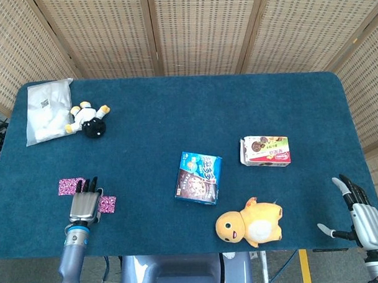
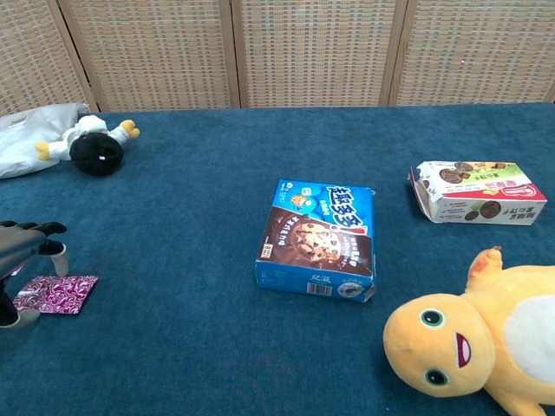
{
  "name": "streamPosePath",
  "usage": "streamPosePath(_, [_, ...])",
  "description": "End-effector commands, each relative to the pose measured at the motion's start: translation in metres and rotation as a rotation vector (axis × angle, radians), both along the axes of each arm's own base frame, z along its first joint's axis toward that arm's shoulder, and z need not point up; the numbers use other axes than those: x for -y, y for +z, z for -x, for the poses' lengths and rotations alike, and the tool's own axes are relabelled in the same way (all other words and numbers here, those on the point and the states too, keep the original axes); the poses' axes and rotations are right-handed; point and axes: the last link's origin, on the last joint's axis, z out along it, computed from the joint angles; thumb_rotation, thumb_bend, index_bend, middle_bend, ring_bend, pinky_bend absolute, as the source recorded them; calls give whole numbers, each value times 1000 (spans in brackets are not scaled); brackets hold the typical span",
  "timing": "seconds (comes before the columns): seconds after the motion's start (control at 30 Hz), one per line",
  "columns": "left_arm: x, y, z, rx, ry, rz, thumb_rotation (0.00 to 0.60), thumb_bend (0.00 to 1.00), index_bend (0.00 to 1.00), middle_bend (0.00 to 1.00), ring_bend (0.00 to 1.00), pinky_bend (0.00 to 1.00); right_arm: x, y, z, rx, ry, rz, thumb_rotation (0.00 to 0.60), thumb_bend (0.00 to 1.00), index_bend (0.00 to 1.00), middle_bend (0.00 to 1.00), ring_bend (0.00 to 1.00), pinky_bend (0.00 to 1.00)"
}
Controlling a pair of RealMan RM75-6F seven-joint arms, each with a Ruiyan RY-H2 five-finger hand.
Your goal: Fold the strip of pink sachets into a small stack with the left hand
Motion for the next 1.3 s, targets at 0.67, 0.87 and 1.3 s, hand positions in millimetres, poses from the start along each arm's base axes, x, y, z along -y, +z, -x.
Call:
streamPosePath(0.67, [-26,42,32,-65,10,-86,600,350,484,0,0,0,0,-2,0,-11,-1,-4,600,106,43,0,0,0])
streamPosePath(0.87, [-40,57,49,-80,40,-126,600,349,484,0,0,0,1,-3,0,-15,-5,-7,600,107,43,0,0,0])
streamPosePath(1.3, [-50,66,73,-108,76,-133,600,348,484,0,0,0,0,-4,0,-19,-5,-9,600,107,43,0,0,0])
